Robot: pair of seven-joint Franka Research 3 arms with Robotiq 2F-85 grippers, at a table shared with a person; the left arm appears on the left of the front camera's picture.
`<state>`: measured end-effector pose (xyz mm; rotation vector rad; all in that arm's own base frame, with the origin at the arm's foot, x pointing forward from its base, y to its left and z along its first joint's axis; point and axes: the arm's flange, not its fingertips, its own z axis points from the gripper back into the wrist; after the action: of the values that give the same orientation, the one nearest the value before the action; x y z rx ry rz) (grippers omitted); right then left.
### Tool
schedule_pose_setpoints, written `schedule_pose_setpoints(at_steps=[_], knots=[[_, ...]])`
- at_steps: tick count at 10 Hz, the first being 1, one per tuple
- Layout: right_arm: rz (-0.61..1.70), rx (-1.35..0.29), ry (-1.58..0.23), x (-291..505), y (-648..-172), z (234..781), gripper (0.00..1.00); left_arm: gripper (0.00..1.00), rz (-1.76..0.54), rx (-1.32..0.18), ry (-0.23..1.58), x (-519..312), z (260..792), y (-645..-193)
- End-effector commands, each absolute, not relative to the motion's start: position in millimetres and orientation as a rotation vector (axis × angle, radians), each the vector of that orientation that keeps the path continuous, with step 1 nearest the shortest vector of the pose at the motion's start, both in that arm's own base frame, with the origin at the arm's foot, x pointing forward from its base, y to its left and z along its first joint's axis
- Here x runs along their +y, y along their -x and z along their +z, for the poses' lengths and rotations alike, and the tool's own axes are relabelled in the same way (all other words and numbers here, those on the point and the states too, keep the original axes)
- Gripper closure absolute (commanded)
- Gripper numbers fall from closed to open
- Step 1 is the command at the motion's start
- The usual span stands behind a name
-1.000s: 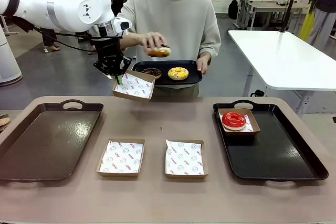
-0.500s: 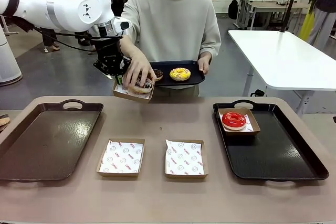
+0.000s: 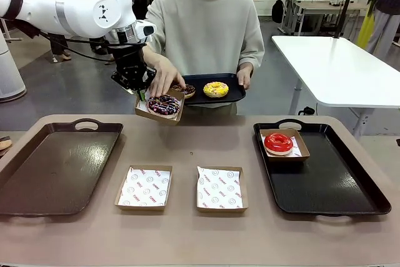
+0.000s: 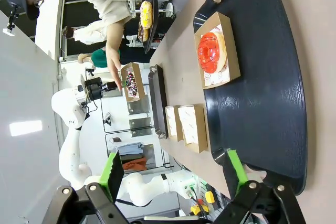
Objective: Individually package the donuts and arrange them on the tray.
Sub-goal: Place the picked Paper togo box on the Handle tray while simultaneously picking up another Paper togo box from the table with the other hand.
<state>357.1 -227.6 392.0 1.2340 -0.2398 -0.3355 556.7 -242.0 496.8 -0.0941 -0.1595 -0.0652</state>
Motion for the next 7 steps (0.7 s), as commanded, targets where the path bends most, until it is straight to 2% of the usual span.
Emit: schedule_pose_setpoints(at_steps=[1, 7], knots=[[-0.325, -0.224, -1.227, -227.1, -353.5, 394.3, 0.0, 1.0, -0.073, -0.161, 0.093, -240.9, 497.3, -555.2], [-0.325, -0.224, -1.227, -227.1, -353.5, 394.3, 0.0, 1.0, -0.073, -0.161, 0.093, -240.9, 497.3, -555.2]])
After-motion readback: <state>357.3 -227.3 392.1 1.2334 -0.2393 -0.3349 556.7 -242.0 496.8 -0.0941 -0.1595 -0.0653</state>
